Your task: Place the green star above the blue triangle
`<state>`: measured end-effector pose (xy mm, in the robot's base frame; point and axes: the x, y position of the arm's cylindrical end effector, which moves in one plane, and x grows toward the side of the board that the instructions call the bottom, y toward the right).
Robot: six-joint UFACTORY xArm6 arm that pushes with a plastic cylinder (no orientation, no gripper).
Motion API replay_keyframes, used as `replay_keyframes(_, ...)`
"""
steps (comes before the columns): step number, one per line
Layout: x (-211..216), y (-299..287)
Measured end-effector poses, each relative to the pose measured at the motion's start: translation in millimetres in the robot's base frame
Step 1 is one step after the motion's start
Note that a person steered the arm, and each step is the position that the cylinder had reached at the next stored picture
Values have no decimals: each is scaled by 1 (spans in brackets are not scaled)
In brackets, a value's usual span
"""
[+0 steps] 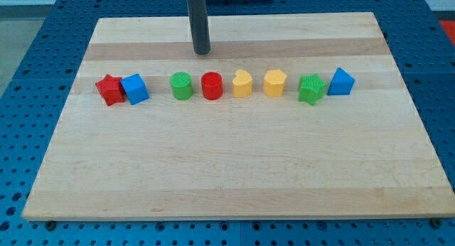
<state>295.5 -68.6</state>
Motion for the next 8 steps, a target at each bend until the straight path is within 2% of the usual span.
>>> replay_keyframes(2,-25,-6)
replay_keyframes(3,-18,-1)
replay_keyframes(4,8,13)
replay_keyframes(5,9,61)
replay_keyframes(7,-17,258)
replay_keyframes(8,-2,341)
